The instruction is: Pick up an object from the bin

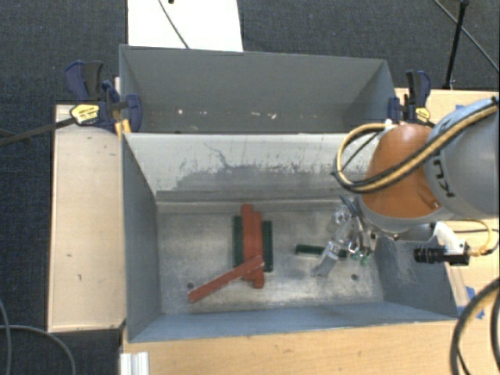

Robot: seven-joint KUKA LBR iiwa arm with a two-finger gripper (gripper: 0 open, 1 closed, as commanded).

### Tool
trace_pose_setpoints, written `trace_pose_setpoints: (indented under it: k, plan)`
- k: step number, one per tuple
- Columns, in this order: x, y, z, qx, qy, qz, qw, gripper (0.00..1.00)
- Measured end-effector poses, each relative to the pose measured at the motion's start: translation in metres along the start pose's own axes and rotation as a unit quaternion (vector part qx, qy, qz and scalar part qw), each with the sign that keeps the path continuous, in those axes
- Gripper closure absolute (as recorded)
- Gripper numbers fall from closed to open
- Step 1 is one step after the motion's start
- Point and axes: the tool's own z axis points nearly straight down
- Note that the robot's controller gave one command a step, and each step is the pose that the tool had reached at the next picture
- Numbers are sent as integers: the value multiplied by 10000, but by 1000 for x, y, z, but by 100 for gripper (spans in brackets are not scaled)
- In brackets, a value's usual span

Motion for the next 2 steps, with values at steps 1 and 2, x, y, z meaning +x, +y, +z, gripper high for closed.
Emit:
trace_pose_setpoints:
  k: [1,2]
  plan:
    - [9,8,31,4,17,972,9953,0]
    - [9,7,30,5,12,966,9953,0]
